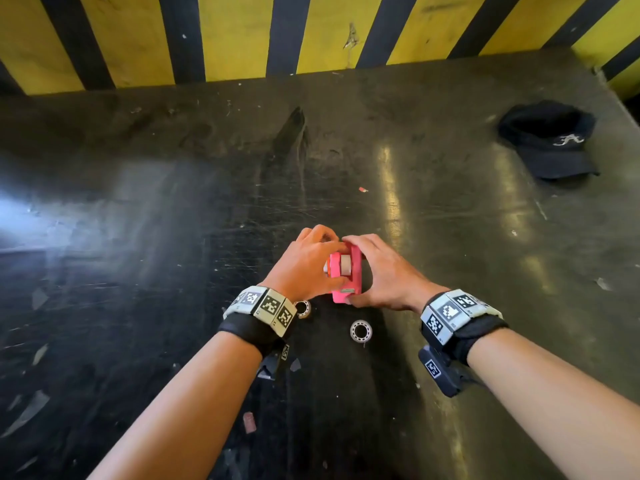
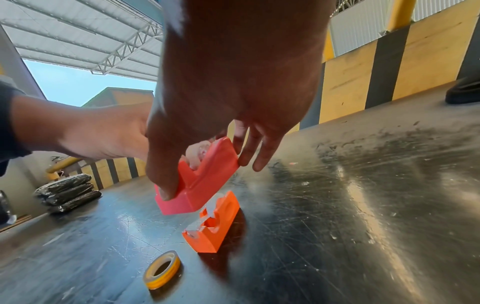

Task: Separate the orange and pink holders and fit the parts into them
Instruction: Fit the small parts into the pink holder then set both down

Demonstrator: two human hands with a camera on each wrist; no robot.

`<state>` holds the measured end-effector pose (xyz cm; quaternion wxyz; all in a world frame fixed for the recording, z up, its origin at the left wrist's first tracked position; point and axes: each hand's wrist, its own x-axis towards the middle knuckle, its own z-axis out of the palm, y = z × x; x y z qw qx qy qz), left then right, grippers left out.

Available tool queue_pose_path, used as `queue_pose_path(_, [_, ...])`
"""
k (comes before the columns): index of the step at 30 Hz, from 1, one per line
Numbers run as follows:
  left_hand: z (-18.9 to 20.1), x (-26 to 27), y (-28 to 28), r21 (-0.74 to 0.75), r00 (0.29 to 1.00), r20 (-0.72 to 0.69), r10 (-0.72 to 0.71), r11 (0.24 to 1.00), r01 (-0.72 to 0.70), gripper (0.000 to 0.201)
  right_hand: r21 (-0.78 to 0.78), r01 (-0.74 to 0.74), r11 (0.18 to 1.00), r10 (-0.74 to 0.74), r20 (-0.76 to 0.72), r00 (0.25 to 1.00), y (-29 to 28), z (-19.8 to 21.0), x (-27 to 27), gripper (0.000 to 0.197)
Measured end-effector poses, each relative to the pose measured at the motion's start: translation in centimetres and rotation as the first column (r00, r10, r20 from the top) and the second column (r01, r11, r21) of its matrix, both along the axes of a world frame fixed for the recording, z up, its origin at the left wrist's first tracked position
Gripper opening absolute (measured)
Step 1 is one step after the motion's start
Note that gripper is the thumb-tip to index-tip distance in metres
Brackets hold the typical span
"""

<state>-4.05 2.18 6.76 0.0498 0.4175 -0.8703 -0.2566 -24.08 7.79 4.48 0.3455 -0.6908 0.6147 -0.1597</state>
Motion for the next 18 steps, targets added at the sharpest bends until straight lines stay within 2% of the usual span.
queue_pose_path(4, [0.6, 0.1, 0.6, 0.006, 1.000, -0.006, -0.001, 1.000, 0.001, 0.049, 0.000, -0.022, 1.000, 0.022, -0.024, 0.999, 0.5, 0.5, 0.4, 0.111])
queue_pose_path(10, [1.1, 0.5, 0.6, 0.013, 0.999, -0.032, 0.015, 1.000, -0.015, 0.047, 0.052, -0.013, 0.999, 0.015, -0.041, 0.999, 0.2, 0.0, 0.5, 0.111])
queue_pose_path(18, [0.5, 2.4, -0.6, 0.096, 0.984, -0.133, 0.119, 0.990, -0.106, 0.045, 0.149, 0.035, 0.988, -0.009, -0.171, 0.985, -2.7, -2.5, -1.5, 0.111])
